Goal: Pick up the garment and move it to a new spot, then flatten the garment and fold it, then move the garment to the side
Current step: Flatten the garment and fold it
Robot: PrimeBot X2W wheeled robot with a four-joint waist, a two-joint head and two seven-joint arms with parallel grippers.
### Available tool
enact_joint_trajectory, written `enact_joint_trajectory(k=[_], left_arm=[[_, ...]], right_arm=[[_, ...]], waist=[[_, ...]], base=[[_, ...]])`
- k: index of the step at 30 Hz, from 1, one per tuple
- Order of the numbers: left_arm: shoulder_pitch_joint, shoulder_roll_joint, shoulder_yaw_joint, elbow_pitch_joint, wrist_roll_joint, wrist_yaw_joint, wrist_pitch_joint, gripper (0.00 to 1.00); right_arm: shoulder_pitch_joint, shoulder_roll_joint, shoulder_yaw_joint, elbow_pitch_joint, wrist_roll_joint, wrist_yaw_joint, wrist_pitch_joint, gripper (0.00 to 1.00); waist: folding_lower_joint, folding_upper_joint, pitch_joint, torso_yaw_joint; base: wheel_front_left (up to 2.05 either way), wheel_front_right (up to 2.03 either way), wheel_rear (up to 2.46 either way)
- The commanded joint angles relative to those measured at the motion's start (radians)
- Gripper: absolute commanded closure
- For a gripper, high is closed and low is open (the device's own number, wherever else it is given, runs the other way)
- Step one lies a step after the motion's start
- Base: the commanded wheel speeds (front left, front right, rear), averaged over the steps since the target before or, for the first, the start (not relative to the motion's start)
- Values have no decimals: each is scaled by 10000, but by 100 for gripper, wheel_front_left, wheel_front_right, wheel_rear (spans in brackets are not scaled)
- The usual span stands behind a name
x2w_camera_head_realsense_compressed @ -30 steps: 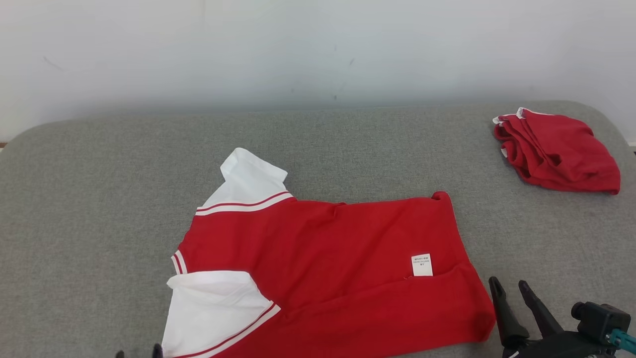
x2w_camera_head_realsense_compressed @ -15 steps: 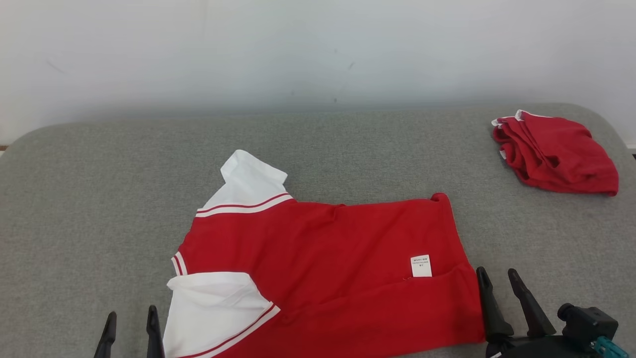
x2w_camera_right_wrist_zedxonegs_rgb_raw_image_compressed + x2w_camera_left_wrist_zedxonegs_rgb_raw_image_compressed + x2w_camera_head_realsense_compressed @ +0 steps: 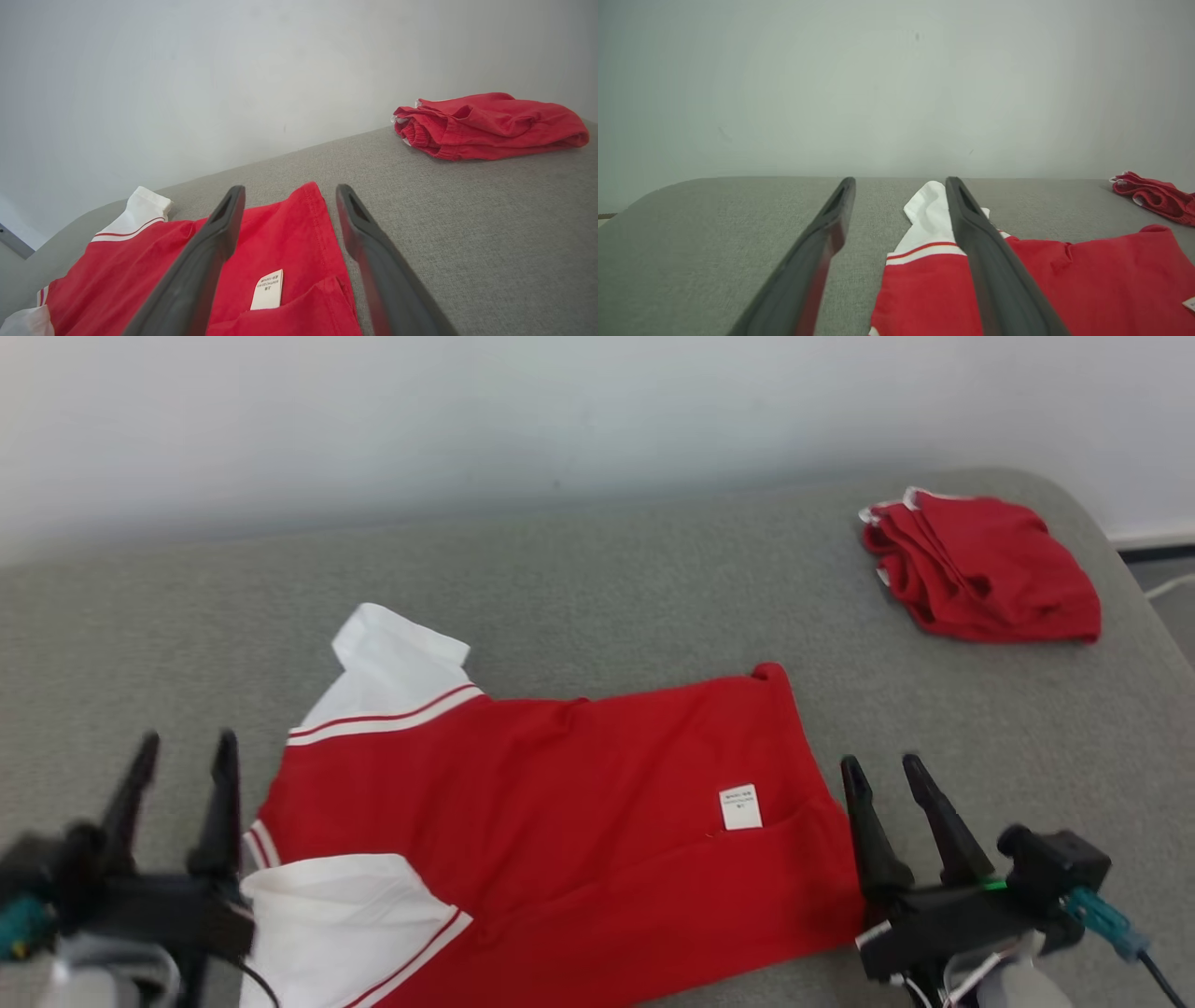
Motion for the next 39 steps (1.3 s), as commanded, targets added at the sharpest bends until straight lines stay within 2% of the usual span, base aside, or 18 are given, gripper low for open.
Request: enact_joint_trajectory(k=[1, 11, 17, 28, 39], left_arm=[[-119, 135, 44, 60, -13, -53, 30, 0], [-2943, 1717, -433, 1939, -1379, -316, 1915, 0], [-3826, 2281, -1203, 3121, -1898, -326, 2392, 0], [-5173, 2980, -2228, 4935, -2331, -326, 2343, 0], [-5657, 3115, -3359, 5554, -2935, -327, 2211, 0]], right_arm=[[-137, 23, 31, 7, -42, -12, -51, 0], [-1629, 589, 419, 205, -130, -10, -102, 0], [-2181, 786, 469, 304, -218, -10, -104, 0], [-2520, 957, 626, 285, -167, -10, -106, 0], [-2381, 1002, 490, 282, -160, -10, -106, 0]], waist=[[-1, 0, 561, -542], [-1, 0, 1845, -1644], [-1, 0, 2201, -1895], [-1, 0, 2724, -2221], [-1, 0, 2801, -2298]], base=[[0, 0, 0], [0, 0, 0], [0, 0, 0], [0, 0, 0], [0, 0, 0]])
